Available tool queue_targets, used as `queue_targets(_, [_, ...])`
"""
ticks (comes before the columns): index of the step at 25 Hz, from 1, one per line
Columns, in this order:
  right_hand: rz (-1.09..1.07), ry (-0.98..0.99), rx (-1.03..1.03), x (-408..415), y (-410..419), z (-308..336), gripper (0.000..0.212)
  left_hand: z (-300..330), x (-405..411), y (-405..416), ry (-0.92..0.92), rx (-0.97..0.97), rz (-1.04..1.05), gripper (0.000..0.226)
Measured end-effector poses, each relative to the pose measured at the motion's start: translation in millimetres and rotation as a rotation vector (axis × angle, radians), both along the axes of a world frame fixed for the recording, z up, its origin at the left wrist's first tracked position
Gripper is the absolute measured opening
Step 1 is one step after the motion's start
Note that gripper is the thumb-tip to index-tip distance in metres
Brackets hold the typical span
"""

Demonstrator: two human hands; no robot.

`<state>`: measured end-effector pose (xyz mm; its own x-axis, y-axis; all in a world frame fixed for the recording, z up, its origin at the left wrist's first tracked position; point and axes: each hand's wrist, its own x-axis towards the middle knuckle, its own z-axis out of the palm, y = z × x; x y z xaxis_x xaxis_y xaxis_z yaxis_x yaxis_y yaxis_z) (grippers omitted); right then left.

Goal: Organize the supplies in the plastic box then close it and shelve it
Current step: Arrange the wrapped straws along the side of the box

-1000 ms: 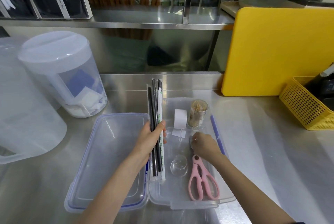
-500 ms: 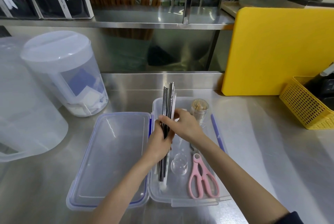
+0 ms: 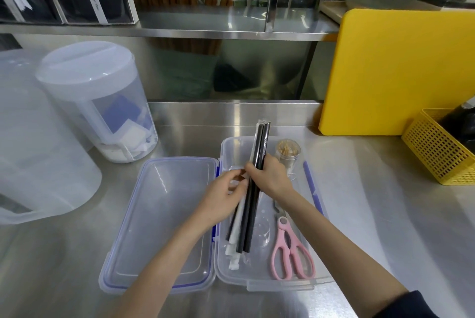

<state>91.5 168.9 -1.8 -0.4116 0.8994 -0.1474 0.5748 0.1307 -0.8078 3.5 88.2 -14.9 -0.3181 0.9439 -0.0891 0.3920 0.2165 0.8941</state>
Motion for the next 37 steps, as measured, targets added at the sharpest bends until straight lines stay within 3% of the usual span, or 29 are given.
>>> queue_targets(5, [0.022,-0.121,-0.01,-10,0,-24,0.034,-12,-20,-8,0.186,0.066,0.205,0.028])
queue_targets(9, [0.081,-0.241,-0.077,-18,-9,-51,0.019,-27,-26,-9,0.25,-0.051,0.218,0.043])
queue_targets(14, [0.137,-0.354,-0.097,-23,-13,-65,0.042,-41,-24,-7,0.202,-0.105,0.194,0.047])
queue_targets(18, [0.184,-0.429,-0.161,-27,-14,-74,0.029,-43,-25,-7,0.18,-0.121,0.186,0.044])
queue_targets(21, [0.208,-0.47,-0.171,-27,-13,-81,0.044,-44,-27,-8,0.177,-0.101,0.173,0.044])
queue_targets(27, [0.269,-0.515,-0.186,-24,-11,-84,0.031,-45,-27,-9,0.131,-0.077,0.155,0.044])
queue_targets(29, [0.273,-0.509,-0.184,-21,-9,-74,0.017,-44,-27,-8,0.146,-0.089,0.149,0.044])
queue_targets(32, [0.247,-0.481,-0.171,-4,-2,-53,0.048,-39,-26,-5,0.286,-0.123,0.13,0.049])
queue_targets(37, [0.425,-0.606,-0.131,31,-7,-39,0.071,-25,-18,12,0.679,-0.094,-0.032,0.054])
